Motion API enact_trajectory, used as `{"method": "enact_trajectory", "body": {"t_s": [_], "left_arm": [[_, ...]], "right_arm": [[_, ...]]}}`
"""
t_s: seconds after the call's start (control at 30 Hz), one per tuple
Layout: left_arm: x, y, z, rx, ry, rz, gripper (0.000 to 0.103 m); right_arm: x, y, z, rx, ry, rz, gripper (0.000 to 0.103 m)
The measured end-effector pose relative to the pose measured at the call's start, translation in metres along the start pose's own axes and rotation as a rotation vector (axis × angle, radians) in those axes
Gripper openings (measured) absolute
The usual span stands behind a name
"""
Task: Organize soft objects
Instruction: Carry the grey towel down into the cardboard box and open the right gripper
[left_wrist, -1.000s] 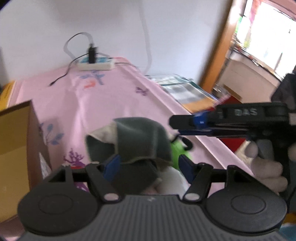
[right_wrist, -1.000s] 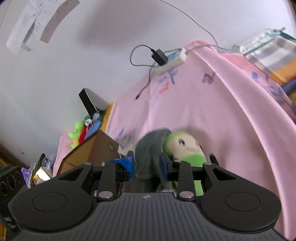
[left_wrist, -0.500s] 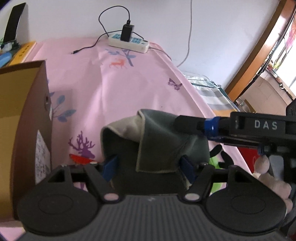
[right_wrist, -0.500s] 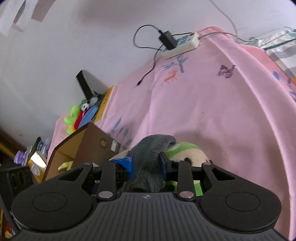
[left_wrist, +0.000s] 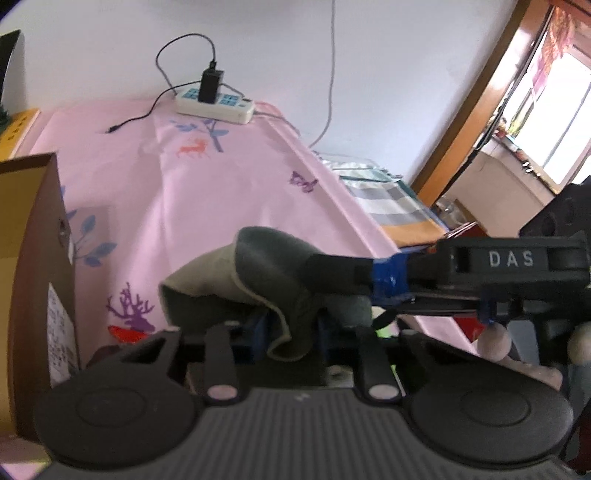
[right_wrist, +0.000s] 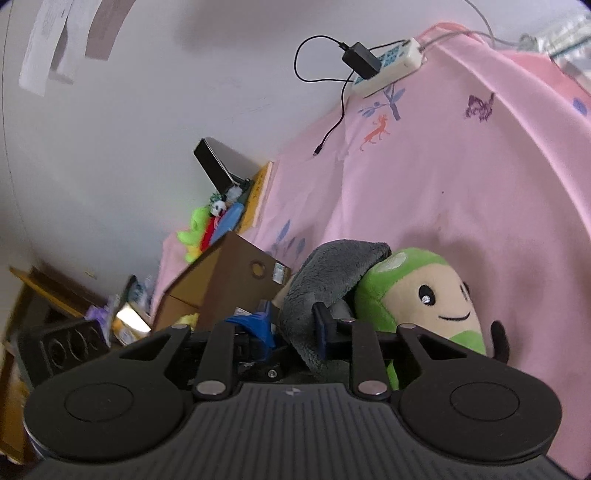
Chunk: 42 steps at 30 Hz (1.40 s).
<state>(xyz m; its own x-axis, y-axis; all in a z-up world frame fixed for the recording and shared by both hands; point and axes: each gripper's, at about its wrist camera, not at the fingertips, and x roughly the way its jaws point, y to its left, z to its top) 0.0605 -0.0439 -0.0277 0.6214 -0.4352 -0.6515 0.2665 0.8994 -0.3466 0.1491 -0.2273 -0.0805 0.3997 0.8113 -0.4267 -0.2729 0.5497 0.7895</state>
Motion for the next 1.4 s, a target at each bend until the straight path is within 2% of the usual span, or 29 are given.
{"method": "enact_trajectory", "body": {"t_s": [0.13,0.27,0.4,0.63,0.77,0.9,1.07,1.4], "left_arm": [[-0.015,-0.012,0.005,0.041,-0.045,-0.029,0.017],[-0.038,-0.018,0.011,0.087,-0.116,-0.025,0.017],[-0.065,-0.010,0.016,0.098,-0.178,-0.013,0.017],[-0.126,0.007,0.023,0.134,-0.320,0.059,0.017],[-0.167,0.022,0.023,0.155,-0.412,0.126,0.017],[-0.199,0.042,0.016,0.159,-0.470,0.203,0.017],[-0.220,0.083,0.003,0.111,-0.464,0.287,0.016],[-0.240,0.171,-0.043,-0.019,-0.341,0.424,0.016]], "right_arm": [[-0.008,0.013,0.001,0.009,-0.017,0.080,0.006],[-0.013,0.042,0.001,-0.076,-0.052,0.120,0.006],[-0.012,0.063,0.002,-0.109,-0.077,0.169,0.006],[0.008,0.118,0.002,-0.187,-0.107,0.285,0.006],[0.023,0.153,0.001,-0.237,-0.121,0.366,0.006],[0.047,0.189,-0.006,-0.294,-0.113,0.441,0.006],[0.090,0.221,-0.022,-0.333,-0.063,0.479,0.006],[0.183,0.247,-0.080,-0.301,0.123,0.442,0.006]]}}
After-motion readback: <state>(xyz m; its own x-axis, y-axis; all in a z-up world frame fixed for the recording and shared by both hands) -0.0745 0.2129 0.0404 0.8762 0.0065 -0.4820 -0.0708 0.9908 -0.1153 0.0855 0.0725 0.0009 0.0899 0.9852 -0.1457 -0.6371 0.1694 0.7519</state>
